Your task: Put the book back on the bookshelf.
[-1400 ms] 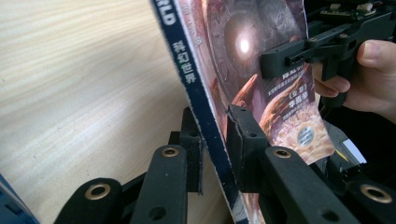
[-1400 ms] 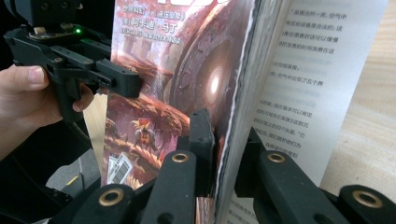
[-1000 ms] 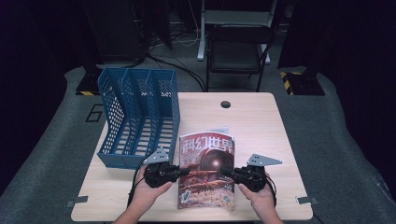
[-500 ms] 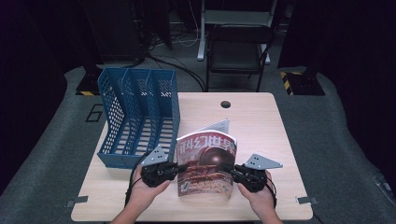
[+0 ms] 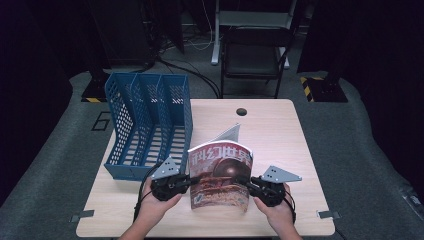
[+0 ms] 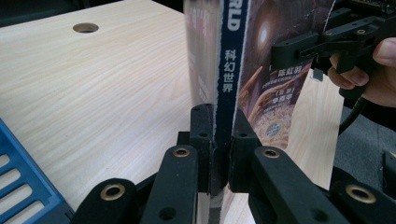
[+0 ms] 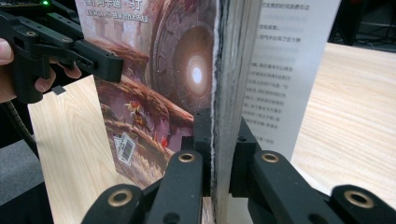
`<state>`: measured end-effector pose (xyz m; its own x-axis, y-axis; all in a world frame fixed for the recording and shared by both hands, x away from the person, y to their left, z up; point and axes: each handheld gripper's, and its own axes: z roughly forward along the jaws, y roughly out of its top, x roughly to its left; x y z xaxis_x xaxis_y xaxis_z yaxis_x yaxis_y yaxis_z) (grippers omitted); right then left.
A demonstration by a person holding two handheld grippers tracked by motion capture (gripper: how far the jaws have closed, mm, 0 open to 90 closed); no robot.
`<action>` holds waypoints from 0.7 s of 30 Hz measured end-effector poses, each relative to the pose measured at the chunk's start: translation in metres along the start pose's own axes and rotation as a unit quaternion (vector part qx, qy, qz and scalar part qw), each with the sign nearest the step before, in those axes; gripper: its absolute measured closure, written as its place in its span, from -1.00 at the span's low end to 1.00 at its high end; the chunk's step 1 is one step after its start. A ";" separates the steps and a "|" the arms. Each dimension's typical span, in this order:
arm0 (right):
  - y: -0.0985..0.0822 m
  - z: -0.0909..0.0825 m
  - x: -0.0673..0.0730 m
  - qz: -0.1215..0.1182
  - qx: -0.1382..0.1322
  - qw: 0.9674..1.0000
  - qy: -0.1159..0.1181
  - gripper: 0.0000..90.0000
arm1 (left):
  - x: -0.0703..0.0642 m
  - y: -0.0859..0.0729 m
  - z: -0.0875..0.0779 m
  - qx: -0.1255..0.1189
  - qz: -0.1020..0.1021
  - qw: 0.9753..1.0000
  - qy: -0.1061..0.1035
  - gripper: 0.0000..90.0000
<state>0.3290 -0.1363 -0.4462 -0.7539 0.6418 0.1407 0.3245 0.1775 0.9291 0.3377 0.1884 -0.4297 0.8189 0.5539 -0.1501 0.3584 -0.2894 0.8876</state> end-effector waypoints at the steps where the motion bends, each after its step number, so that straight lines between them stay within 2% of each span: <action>1: 0.000 0.000 0.000 0.003 -0.002 1.000 0.001 0.90 | 0.000 -0.001 0.000 -0.001 -0.001 1.000 -0.001 0.86; 4: -0.002 0.000 -0.001 0.013 -0.005 1.000 0.006 0.88 | -0.002 -0.002 -0.001 -0.006 -0.001 1.000 -0.002 0.86; 7: -0.006 -0.001 -0.004 0.033 0.000 0.999 0.003 0.70 | -0.002 -0.004 -0.002 -0.007 -0.007 1.000 -0.007 0.86; 9: -0.011 0.000 -0.009 0.049 0.022 0.998 0.011 0.56 | -0.003 -0.005 -0.002 -0.010 -0.008 1.000 -0.007 0.86; 11: -0.017 0.003 -0.012 0.055 0.044 0.997 0.011 0.53 | -0.004 -0.005 -0.003 -0.010 0.000 1.000 -0.008 0.86; 12: -0.021 0.005 -0.013 0.055 0.063 0.996 0.013 0.50 | -0.004 -0.005 -0.003 -0.010 0.002 1.000 -0.008 0.86; 16: -0.032 0.012 -0.015 0.043 0.110 0.993 0.012 0.49 | -0.005 -0.005 -0.004 -0.010 0.007 1.000 -0.007 0.86; 19: -0.037 0.015 -0.016 0.045 0.123 0.991 0.012 0.49 | -0.005 -0.005 -0.004 -0.008 0.013 1.000 -0.008 0.86; 21: -0.040 0.017 -0.017 0.054 0.137 0.989 0.015 0.48 | -0.005 -0.005 -0.004 -0.006 0.013 1.000 -0.009 0.86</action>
<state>0.3386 -0.1421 -0.4917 -0.7219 0.6460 0.2481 0.5433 0.3072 0.7813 0.3295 0.1901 -0.4317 0.8360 0.5317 -0.1353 0.3316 -0.2932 0.8967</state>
